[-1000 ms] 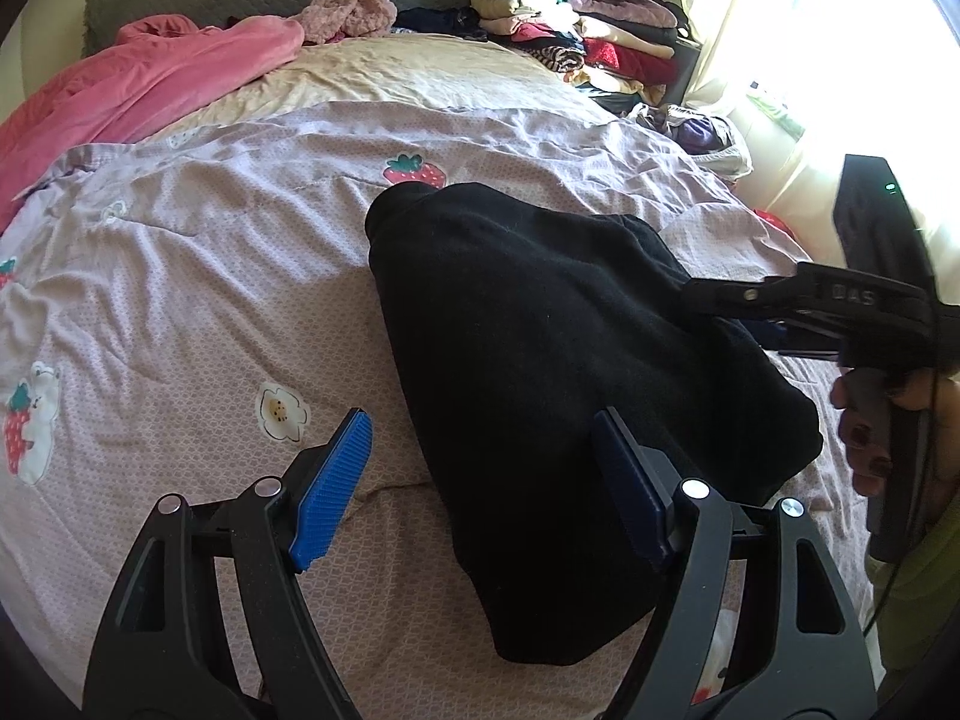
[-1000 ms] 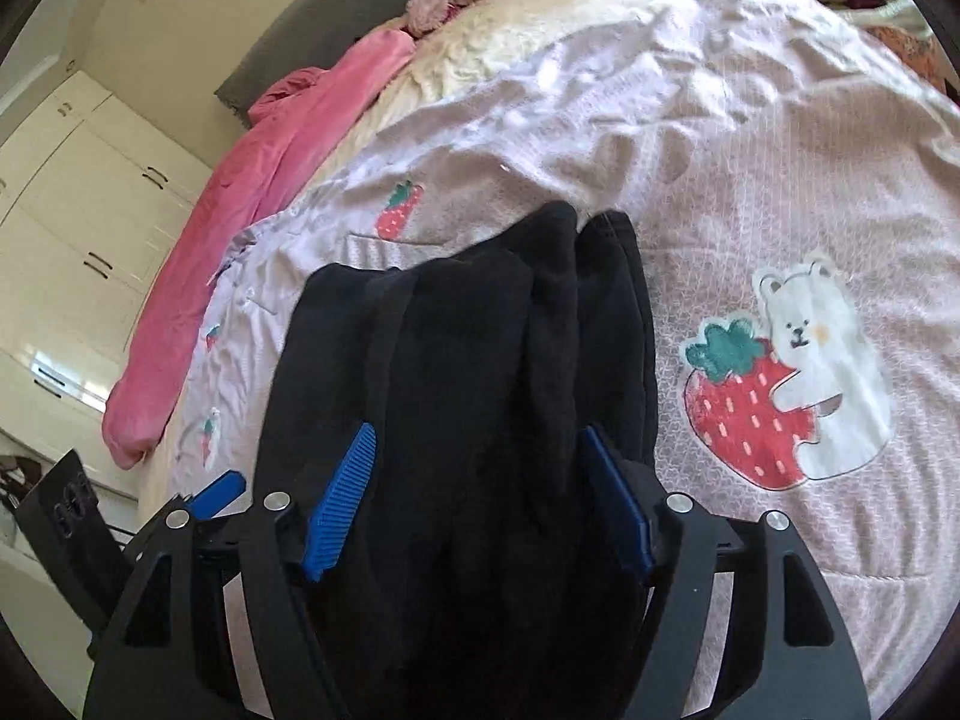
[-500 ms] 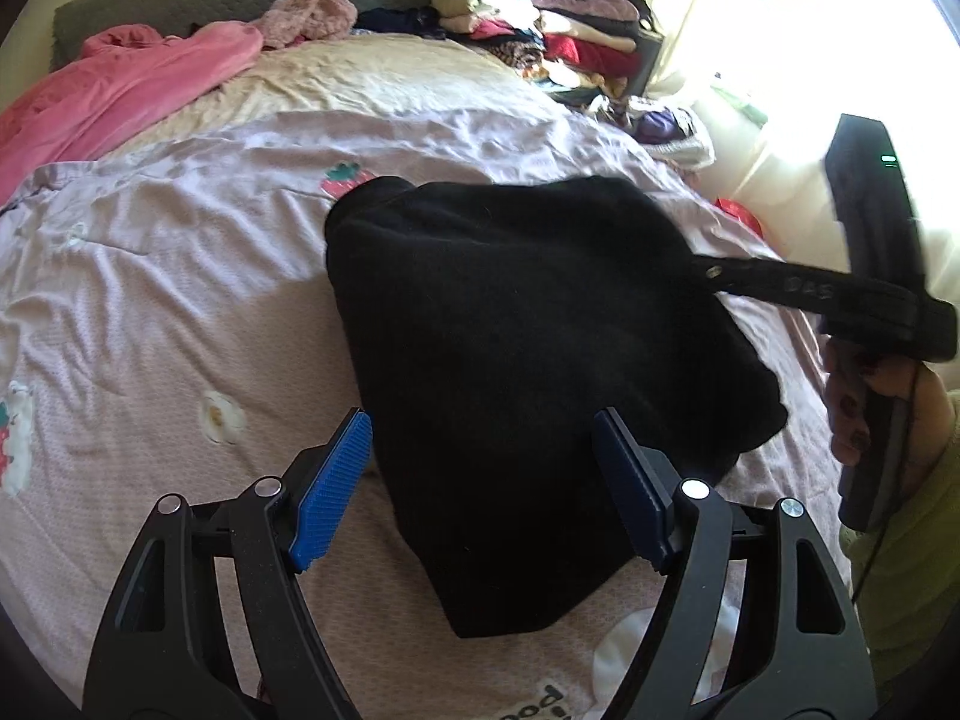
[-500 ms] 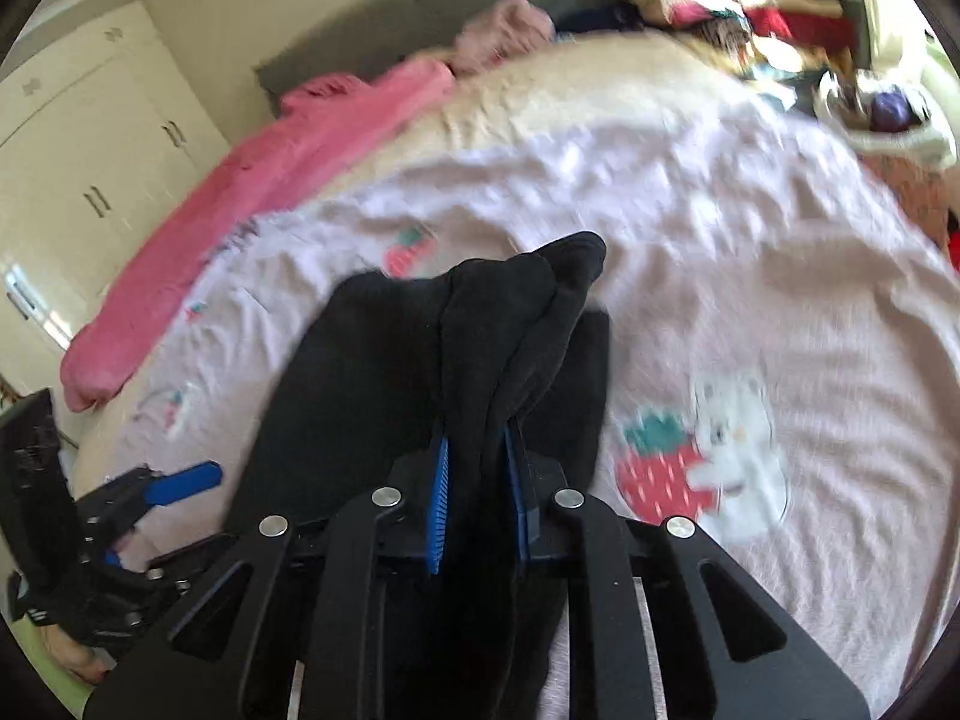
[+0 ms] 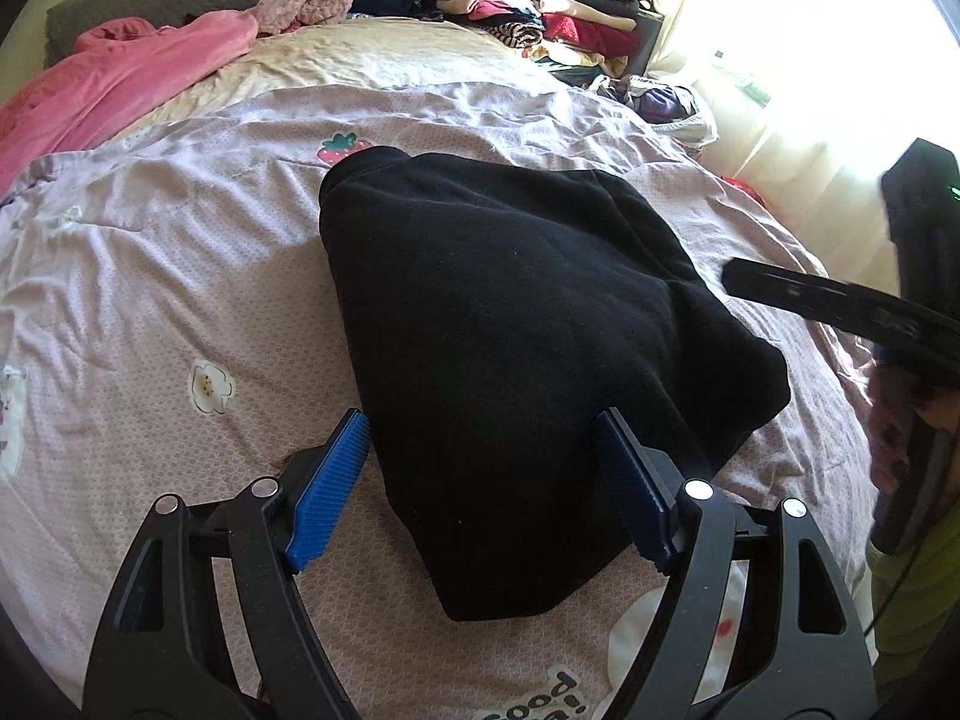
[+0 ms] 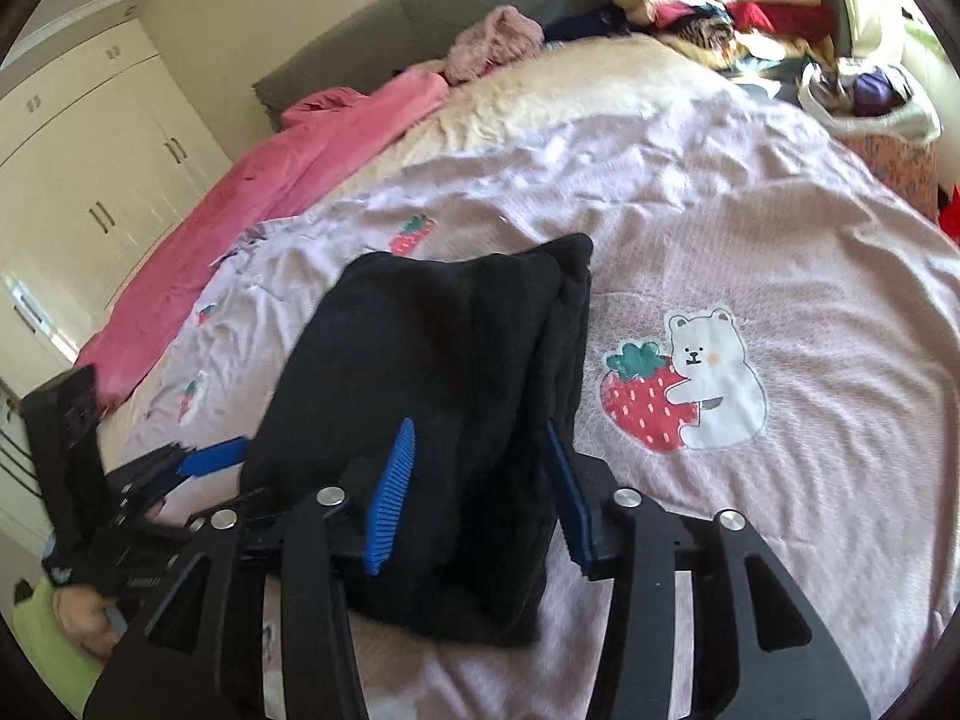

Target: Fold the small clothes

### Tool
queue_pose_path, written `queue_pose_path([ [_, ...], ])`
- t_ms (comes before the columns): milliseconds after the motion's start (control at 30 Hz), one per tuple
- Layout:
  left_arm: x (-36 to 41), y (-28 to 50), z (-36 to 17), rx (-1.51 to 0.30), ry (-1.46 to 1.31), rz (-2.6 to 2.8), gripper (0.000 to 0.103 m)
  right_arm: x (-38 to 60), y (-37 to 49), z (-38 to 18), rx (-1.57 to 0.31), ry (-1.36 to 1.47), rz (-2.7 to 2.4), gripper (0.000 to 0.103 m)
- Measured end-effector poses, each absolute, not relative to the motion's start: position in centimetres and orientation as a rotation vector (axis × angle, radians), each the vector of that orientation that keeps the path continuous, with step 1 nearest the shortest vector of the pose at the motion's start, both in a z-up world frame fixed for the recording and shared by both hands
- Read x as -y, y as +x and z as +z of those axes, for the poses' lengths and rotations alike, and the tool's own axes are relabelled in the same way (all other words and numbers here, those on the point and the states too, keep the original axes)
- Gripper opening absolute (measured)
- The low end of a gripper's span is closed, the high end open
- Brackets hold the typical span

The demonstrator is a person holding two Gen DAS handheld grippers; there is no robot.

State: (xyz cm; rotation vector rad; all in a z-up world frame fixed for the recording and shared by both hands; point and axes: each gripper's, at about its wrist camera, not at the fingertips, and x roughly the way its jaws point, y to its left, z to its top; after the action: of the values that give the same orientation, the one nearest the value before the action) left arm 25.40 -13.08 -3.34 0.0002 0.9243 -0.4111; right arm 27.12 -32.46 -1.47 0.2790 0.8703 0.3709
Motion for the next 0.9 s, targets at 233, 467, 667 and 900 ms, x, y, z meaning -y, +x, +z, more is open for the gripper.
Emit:
queue_pose_path([
  [233, 12.8, 24.9, -3.6, -0.929, -0.011, -0.413, 0.07, 31.5, 26.0, -2.0, -0.908, 0.278, 0.323, 0.061],
  [467, 12.4, 24.5, -4.5, -0.96, -0.029, -0.42, 0.058, 32.0, 26.1, -4.1, -0.973, 0.398, 0.388, 0.016],
  [667, 11.3, 24.1, -4.5, -0.973, -0.08, -0.442, 0.057, 32.1, 25.1, -3.5, -0.943, 0.33, 0.355, 0.014],
  [900, 11.7, 23.6, -5.0, -0.977, -0.062, -0.437, 0.058, 32.5, 24.9, -5.6, -0.948, 0.314, 0.259, 0.038],
])
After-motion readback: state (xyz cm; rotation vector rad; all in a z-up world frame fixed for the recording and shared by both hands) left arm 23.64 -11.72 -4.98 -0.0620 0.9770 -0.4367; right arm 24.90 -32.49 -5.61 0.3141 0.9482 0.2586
